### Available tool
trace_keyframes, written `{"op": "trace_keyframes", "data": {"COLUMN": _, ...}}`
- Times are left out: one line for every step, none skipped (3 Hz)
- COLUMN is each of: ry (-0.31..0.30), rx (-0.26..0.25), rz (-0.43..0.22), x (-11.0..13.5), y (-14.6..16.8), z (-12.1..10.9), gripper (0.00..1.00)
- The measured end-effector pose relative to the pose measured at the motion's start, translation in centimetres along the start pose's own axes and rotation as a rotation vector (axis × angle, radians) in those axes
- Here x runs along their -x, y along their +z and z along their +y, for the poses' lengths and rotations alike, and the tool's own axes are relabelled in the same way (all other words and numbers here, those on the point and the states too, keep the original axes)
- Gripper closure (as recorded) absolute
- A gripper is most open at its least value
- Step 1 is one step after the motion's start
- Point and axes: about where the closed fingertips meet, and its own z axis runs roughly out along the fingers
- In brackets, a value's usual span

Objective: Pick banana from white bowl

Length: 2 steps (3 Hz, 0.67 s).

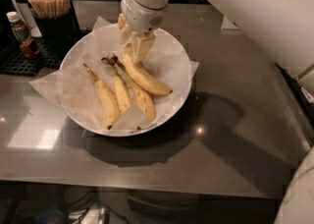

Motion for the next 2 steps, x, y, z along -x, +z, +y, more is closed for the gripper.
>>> {"op": "trace_keyframes", "data": {"ry": -0.043, "rx": 0.052, "rz": 0.065, "x": -0.62, "y": 0.05, "z": 0.34, "gripper": 0.43}}
{"op": "trace_keyframes", "data": {"ry": -0.118, "rx": 0.116, "rz": 0.138, "x": -1.08, "y": -0.01, "z": 0.68, "gripper": 0.32}}
